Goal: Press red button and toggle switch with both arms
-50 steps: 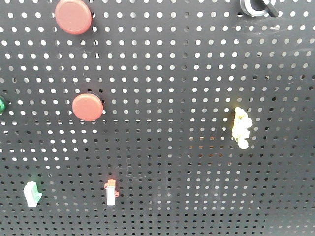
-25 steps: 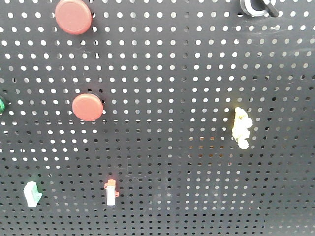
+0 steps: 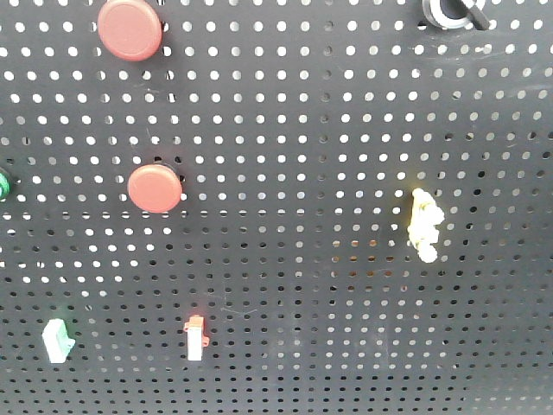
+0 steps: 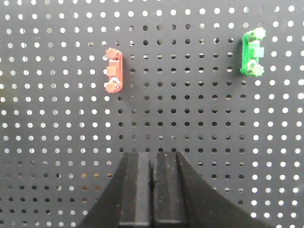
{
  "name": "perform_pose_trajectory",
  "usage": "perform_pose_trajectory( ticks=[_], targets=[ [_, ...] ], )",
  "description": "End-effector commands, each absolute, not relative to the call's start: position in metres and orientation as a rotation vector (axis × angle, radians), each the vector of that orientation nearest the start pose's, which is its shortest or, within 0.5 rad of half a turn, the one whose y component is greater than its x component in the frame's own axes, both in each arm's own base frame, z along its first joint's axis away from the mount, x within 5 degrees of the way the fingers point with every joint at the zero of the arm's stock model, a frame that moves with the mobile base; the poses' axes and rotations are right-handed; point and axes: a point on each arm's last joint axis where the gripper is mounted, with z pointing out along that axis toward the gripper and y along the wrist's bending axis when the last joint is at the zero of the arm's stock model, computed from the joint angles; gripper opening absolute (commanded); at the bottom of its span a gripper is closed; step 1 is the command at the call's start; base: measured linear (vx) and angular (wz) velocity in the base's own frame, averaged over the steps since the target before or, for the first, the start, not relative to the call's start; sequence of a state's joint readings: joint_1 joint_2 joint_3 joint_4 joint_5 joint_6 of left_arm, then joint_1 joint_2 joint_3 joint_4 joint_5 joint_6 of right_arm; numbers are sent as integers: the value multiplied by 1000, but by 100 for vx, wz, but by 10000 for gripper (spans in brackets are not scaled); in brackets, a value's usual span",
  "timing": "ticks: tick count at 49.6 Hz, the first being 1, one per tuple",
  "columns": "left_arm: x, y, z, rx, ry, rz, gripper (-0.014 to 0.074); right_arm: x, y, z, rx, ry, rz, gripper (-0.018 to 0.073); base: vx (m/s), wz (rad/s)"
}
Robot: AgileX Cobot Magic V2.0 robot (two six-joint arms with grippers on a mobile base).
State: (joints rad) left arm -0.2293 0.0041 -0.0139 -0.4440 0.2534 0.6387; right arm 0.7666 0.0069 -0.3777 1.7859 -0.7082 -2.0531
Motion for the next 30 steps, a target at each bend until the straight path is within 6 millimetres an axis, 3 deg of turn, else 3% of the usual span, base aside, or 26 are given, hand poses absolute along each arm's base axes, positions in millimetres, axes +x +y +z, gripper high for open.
perform_pose_trajectory(
  ticks=[1, 5, 30],
  targets=[
    [54, -13, 199, 239, 1519, -113, 2, 40, -38, 321, -86, 1333, 46, -3, 0, 0],
    [56, -12, 190, 190, 1542, -131, 2, 40, -38, 321, -86, 1333, 46, -3, 0, 0],
    [56, -11, 190, 167, 1548, -142, 2, 40, -38, 321, -86, 1333, 46, -3, 0, 0]
  ],
)
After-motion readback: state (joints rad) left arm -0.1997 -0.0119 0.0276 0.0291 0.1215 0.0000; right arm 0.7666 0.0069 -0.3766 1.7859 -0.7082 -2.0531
